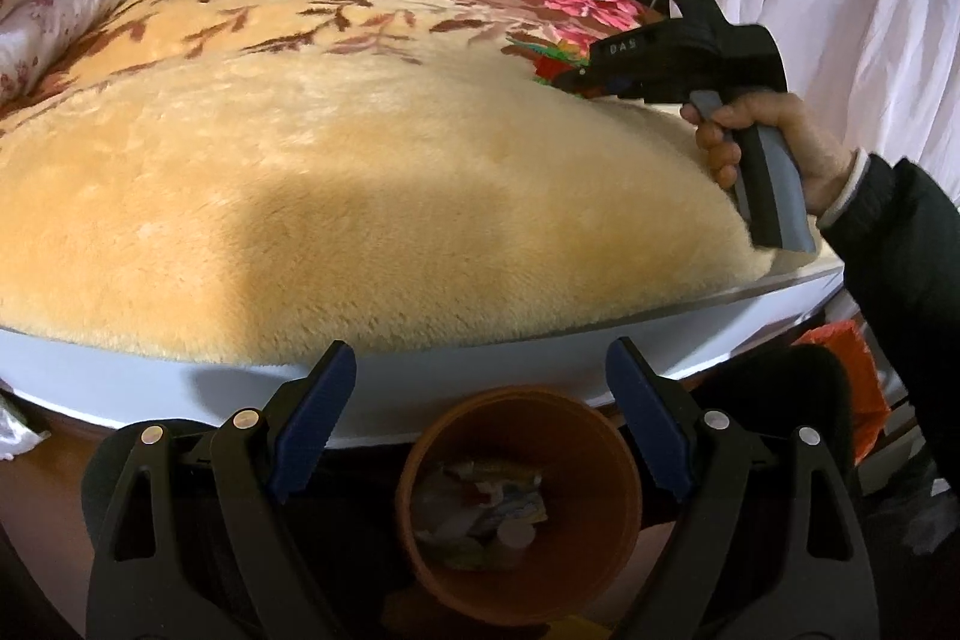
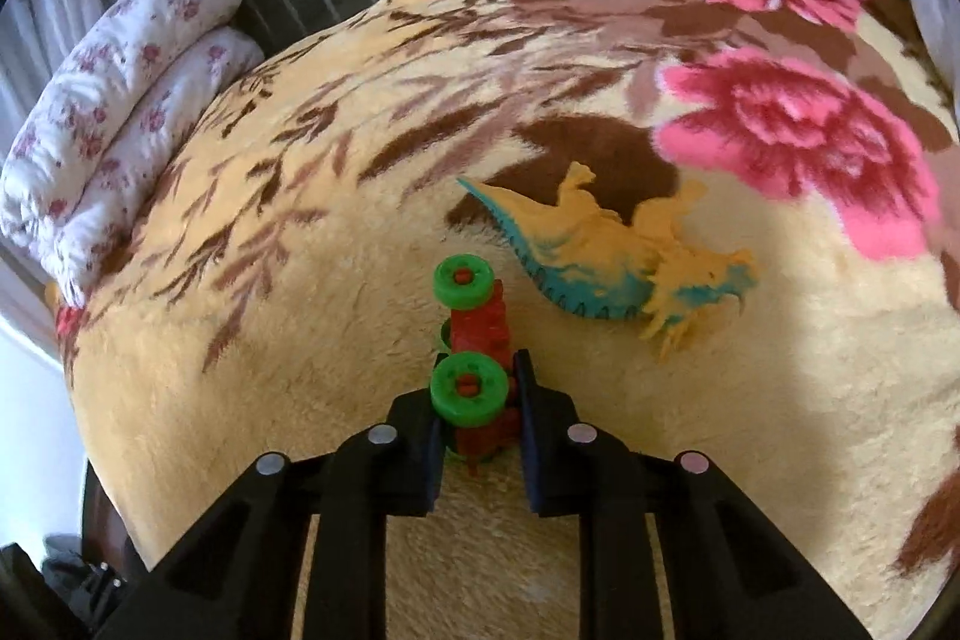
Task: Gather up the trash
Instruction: 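Grasp the red toy car with green wheels with the right gripper, then grasp the yellow toy dinosaur with the left gripper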
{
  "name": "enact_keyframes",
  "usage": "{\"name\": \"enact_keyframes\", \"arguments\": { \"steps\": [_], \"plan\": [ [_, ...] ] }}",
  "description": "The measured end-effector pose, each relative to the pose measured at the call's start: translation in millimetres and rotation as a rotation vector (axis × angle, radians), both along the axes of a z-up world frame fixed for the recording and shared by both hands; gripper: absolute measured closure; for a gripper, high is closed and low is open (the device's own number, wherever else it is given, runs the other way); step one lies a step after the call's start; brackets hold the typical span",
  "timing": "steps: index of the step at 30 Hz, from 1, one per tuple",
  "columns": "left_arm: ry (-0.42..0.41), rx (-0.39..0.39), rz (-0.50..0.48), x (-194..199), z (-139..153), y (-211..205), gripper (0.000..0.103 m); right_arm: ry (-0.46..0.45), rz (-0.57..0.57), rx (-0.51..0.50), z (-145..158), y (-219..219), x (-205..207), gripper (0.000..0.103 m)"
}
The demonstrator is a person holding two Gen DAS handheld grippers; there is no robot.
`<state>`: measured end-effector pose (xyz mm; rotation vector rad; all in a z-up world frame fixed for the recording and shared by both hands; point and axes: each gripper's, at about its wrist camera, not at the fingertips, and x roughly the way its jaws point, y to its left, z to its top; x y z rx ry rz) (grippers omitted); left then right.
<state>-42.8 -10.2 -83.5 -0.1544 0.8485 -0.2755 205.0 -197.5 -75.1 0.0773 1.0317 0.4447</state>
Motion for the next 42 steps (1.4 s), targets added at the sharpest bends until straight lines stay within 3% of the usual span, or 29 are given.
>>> {"name": "enact_keyframes", "arguments": {
  "steps": [7, 13, 17, 21, 27, 31, 34, 36, 40, 41, 42],
  "plan": [
    [-0.008, 0.027, -0.001, -3.4, 5.9, -1.3, 0.020, -0.086, 0.009, -0.005, 11.5, 0.3, -14.3, 0.086],
    [-0.067, 0.029, -0.004, 24.4, 42.2, -10.3, 0.020, -0.267, -0.064, 0.081, 51.8, -53.8, -90.5, 0.086],
    [-0.064, 0.019, -0.010, 77.7, 65.7, -42.3, 0.020, -0.343, -0.148, 0.098, 65.6, -103.4, -142.9, 0.085],
    [0.013, -0.069, 0.030, 158.9, 74.0, -87.2, 0.020, -0.368, -0.207, 0.112, 66.0, -146.0, -184.2, 0.085],
    [0.155, -0.189, 0.229, 247.6, 57.3, -128.7, 0.020, -0.371, -0.285, 0.115, 51.7, -188.0, -218.6, 0.085],
    [0.193, -0.129, 0.323, 282.2, 42.9, -146.9, 0.020, -0.357, -0.305, 0.137, 40.4, -204.4, -223.3, 0.085],
    [0.229, -0.130, 0.395, 296.0, 26.6, -145.4, 0.019, -0.361, -0.297, 0.143, 36.2, -209.4, -225.1, 0.085],
    [0.246, -0.148, 0.409, 303.7, 16.7, -144.6, 0.012, -0.365, -0.291, 0.158, 35.4, -209.1, -224.7, 0.085],
    [0.220, -0.042, 0.402, 310.2, 14.7, -157.5, 0.012, -0.377, -0.272, 0.183, 35.6, -204.5, -220.6, 0.085],
    [0.215, -0.018, 0.394, 310.3, 14.0, -160.1, 0.013, -0.376, -0.266, 0.189, 35.7, -203.3, -218.8, 0.085],
    [0.214, -0.004, 0.387, 311.0, 14.2, -161.6, 0.020, -0.378, -0.264, 0.192, 35.6, -201.4, -217.9, 0.085]
  ]
}}
